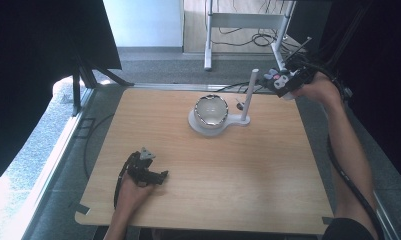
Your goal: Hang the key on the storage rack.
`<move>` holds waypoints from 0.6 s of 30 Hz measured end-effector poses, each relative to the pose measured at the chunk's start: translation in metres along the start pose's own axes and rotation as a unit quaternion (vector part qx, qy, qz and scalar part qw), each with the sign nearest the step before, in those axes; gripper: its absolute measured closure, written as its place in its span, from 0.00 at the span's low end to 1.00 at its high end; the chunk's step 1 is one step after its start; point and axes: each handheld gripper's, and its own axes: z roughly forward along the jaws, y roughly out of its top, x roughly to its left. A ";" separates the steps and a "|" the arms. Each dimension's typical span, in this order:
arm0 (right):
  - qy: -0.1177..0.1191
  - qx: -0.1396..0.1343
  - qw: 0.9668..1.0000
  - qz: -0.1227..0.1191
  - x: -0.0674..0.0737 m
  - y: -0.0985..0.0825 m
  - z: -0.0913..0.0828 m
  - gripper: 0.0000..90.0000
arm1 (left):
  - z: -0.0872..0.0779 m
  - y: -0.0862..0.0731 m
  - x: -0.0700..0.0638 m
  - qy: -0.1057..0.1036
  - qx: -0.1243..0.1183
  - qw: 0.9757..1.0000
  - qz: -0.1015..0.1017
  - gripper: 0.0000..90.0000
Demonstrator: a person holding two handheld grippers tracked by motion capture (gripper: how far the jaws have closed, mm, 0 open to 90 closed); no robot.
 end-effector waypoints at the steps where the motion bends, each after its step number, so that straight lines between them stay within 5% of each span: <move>1: 0.001 0.000 1.000 0.000 0.001 0.001 0.001 0.47 | 0.000 0.000 0.000 0.000 0.000 1.000 0.000 0.00; 18: 0.034 0.013 0.999 -0.031 0.029 0.000 0.016 0.47 | 0.000 0.000 0.000 0.000 0.000 1.000 0.000 0.00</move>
